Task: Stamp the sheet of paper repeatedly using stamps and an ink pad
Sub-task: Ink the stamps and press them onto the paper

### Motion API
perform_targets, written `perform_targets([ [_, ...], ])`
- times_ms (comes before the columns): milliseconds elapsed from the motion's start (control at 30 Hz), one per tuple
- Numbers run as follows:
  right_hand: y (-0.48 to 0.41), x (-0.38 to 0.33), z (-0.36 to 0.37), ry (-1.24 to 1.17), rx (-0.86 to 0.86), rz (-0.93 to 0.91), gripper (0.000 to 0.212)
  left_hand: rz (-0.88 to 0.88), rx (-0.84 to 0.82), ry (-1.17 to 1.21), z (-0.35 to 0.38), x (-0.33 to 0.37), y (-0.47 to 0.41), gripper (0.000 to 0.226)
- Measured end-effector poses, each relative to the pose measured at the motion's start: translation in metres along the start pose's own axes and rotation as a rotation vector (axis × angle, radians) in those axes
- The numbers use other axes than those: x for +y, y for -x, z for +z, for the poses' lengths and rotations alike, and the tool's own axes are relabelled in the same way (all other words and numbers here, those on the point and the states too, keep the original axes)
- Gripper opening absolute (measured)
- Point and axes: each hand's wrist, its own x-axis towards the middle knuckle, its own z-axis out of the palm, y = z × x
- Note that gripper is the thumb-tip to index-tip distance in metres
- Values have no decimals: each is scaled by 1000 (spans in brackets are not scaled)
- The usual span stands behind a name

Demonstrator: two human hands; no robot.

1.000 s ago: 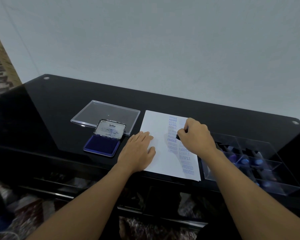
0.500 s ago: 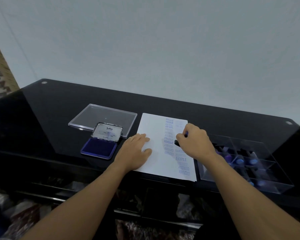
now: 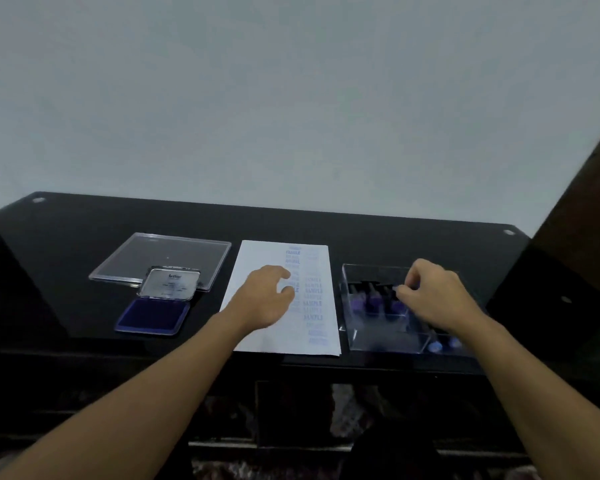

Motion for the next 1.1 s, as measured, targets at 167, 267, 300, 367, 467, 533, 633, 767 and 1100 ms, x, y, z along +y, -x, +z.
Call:
perform_targets([
  [167, 2, 44, -26, 25, 92, 113, 18, 135, 1, 93, 26, 81, -5, 37],
  [267, 2, 65, -35, 25, 87, 199, 19, 193, -34, 115, 48, 113, -9, 31],
  [300, 2, 71, -37, 54, 88, 217, 20, 211, -43, 94, 57, 121, -10, 29],
  [367, 3, 78, -38, 128, 83, 238, 20, 234, -51, 11, 74, 127, -14, 35],
  [467, 6, 83, -35, 191, 63, 254, 18, 194, -61, -99, 98, 125, -12, 46],
  [533, 7, 85, -31, 231, 52, 248, 17, 188, -34, -173, 109, 119, -9, 47],
  [633, 7, 87, -25, 285, 44, 235, 17, 216, 32, -202, 114, 116, -7, 50],
  [767, 2, 89, -20, 324, 48, 252, 15, 228, 41, -183, 116, 115, -6, 46],
  [1100, -5, 89, -12, 381, 9, 269, 13, 225, 44, -182, 116, 116, -3, 43],
])
